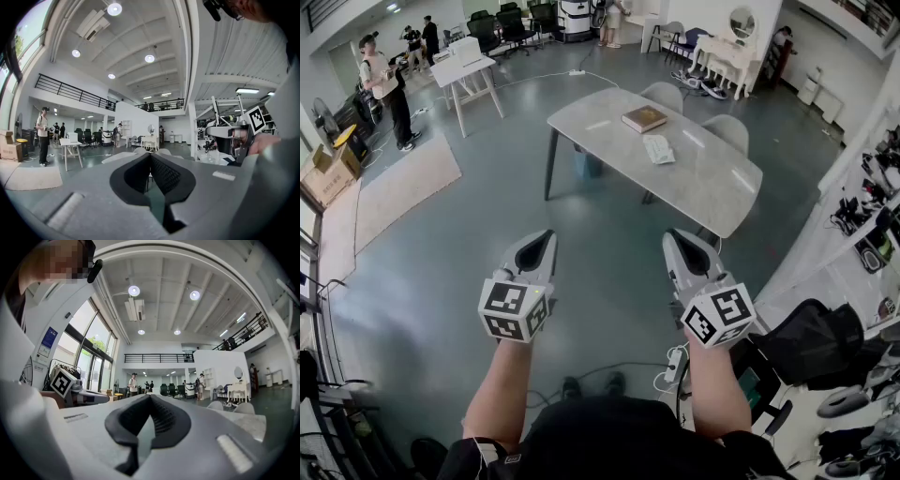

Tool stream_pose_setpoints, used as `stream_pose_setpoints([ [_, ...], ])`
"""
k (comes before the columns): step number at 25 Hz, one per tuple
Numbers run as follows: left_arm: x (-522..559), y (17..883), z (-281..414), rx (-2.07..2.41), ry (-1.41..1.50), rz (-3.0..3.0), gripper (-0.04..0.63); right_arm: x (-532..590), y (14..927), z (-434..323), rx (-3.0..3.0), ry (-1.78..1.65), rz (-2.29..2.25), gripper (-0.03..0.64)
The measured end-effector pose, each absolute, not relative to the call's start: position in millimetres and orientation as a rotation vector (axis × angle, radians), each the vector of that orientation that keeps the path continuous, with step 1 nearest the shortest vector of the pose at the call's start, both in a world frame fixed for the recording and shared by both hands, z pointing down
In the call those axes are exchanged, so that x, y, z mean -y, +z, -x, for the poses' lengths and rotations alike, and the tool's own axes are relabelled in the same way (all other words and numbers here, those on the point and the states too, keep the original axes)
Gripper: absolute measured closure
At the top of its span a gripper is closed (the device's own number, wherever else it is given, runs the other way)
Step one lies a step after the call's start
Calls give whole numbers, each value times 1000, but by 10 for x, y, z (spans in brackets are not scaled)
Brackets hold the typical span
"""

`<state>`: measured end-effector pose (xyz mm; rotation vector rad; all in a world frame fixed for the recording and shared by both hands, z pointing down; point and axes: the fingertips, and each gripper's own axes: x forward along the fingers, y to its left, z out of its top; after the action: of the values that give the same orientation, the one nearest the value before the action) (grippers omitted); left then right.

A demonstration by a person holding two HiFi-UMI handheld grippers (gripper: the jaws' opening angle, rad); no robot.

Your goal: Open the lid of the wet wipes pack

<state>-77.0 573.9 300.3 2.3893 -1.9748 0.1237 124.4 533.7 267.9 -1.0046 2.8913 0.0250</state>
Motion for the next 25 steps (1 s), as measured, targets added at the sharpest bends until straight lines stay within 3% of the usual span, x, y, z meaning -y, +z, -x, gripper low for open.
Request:
stream_pose_setpoints([
  [5,-5730,3135,577,1930,133,-2388,584,-5314,3070,-1484,-2921,-52,1070,615],
  [25,-5316,3286,-14,1862,137,-2408,584,-4999,3129,-1893,-2946,-113,1063,614],
])
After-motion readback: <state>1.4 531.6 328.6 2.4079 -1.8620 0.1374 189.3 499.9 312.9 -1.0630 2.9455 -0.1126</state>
